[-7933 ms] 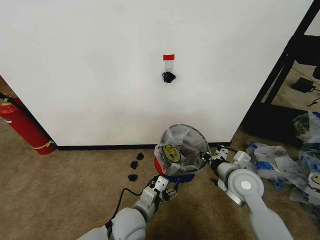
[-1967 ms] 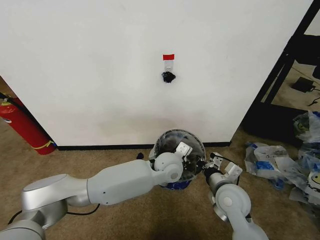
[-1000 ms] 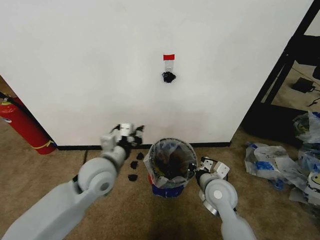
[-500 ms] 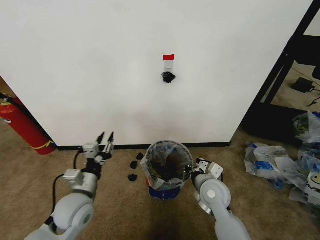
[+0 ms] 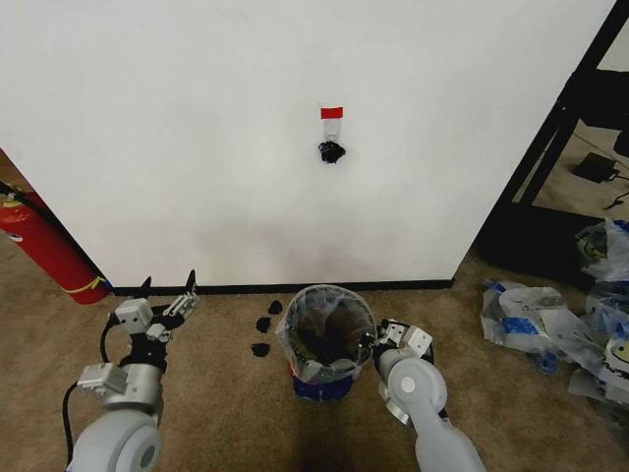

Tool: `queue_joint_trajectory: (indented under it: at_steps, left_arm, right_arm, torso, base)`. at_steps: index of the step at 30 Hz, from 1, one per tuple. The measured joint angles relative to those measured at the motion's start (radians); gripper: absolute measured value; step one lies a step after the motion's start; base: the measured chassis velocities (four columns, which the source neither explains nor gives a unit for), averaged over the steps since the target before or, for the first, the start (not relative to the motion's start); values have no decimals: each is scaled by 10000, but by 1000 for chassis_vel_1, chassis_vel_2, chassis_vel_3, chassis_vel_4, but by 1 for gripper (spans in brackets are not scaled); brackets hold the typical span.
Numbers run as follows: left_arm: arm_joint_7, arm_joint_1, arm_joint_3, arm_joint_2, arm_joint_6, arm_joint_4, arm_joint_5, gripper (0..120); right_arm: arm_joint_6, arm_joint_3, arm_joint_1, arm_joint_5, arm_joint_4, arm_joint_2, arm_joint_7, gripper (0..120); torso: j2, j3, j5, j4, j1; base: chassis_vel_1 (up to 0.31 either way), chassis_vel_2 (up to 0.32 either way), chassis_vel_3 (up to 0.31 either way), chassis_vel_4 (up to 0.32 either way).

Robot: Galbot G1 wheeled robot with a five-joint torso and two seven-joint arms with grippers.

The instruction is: Pick up the garbage bag from the wall and place it over the trash bin.

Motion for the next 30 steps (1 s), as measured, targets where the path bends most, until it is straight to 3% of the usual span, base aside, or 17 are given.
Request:
queue_joint_trajectory:
  at_steps: [5,12,15,19,21,25,27,30]
  left_arm:
    - [-71,36,146,-15,-11,-7,94,100]
    - [-446,-42,453,-357,-120,100,192,100]
    - [-457,-8,448,-359,-121,80,191,100]
    - [-473,-2,431,-305,-121,56,191,100]
    - [-477,-11,430,-308,-120,40,191,100]
    - [-483,-49,469,-372,-74,-48,220,100]
    - [-484,-62,472,-378,-64,-54,222,100]
    - [-500,-105,477,-368,-21,-98,226,100]
  right_arm:
    - [-112,20,-17,-2,10,-40,-62,1]
    - [-96,44,-24,-113,35,-49,-239,30]
    - [-93,53,-22,-117,41,-40,-244,37]
    - [-82,64,-35,-147,113,-37,-255,55]
    - [-58,73,-70,-155,176,-57,-297,58]
    - [690,134,-394,-199,574,-288,-1166,79]
    - [775,150,-446,-199,675,-346,-1336,80]
    - [808,210,-473,-136,910,-457,-1424,91]
  torso:
    - [0,0,0,0,0]
    - [0,0,1,0,0]
    - [0,0,0,0,0]
    - [0,0,0,1,1]
    - [0,0,0,1,1]
    - [0,1,1,-1,1]
    - [0,1,1,0,1]
    - [0,0,-2,0,1]
  base:
    - [0,0,0,0]
    - [0,0,0,0]
    - [0,0,0,0]
    - [0,0,0,0]
    - [0,0,0,0]
    - [0,0,0,0]
    - [0,0,0,0]
    - [0,0,0,0]
